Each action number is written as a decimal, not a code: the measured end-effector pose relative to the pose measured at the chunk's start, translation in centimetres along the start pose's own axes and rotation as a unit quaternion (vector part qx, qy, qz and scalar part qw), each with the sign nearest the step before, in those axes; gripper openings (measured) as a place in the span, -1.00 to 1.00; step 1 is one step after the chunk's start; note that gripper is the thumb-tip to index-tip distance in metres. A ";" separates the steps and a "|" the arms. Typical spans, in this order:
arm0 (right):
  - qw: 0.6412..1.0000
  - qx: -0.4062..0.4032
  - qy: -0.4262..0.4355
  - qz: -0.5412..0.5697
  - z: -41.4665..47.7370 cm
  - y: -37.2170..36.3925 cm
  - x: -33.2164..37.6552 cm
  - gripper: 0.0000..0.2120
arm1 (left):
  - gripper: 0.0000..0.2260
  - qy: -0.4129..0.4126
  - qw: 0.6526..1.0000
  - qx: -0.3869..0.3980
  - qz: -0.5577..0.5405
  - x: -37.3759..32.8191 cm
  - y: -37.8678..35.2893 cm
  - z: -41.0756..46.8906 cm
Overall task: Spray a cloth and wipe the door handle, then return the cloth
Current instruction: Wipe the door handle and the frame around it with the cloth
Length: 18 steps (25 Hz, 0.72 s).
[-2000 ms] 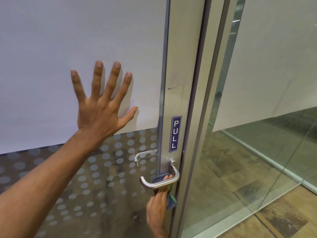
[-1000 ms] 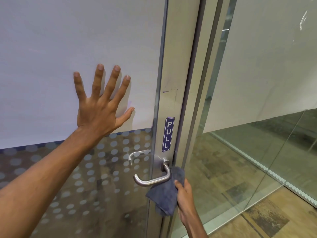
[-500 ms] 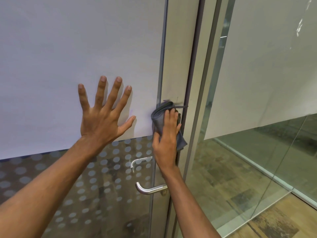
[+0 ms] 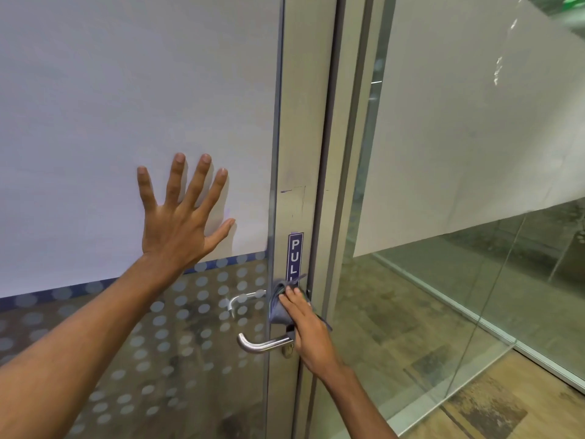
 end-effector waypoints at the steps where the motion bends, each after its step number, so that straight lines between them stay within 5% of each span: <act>1: 0.999 0.005 -0.009 0.042 -0.6 0.8 0.2 -0.34 | -0.22 -0.001 1.000 0.009 -0.008 0.0 0.2 0.0; 3: 0.977 -0.071 -0.079 0.186 -2.8 2.5 0.1 -0.45 | -0.21 0.000 0.999 0.024 -0.026 0.0 0.7 0.0; 4: 0.934 -0.135 -0.158 0.289 -4.2 3.2 -0.5 -0.53 | -0.22 0.001 0.999 0.029 -0.033 0.0 1.0 0.0; 7: 0.706 -0.262 -0.330 0.570 -8.2 3.0 -1.3 -0.74 | -0.26 -0.003 0.997 0.045 -0.060 -0.1 2.2 -0.4; 9: 0.634 -0.292 -0.363 0.618 -10.1 3.3 -0.6 -0.68 | -0.30 -0.010 0.995 0.056 -0.080 -0.2 3.0 -1.9; 14: 0.541 -0.263 -0.390 0.697 -14.1 3.5 2.4 -0.66 | -0.33 -0.032 0.980 0.109 -0.163 -3.3 5.2 -8.6; 18: 0.530 -0.277 -0.400 0.695 -18.2 4.3 3.8 -0.67 | -0.42 -0.019 0.924 0.221 -0.311 -10.2 9.0 -14.9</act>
Point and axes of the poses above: each hand's wrist, its own z-axis towards the middle knuckle, its own y-axis out of the back of the hand, x = y × z, the point moved 5 cm from there along z, towards the middle knuckle, and after that the axes turned 9 degrees about y, right-handed, at the moved point
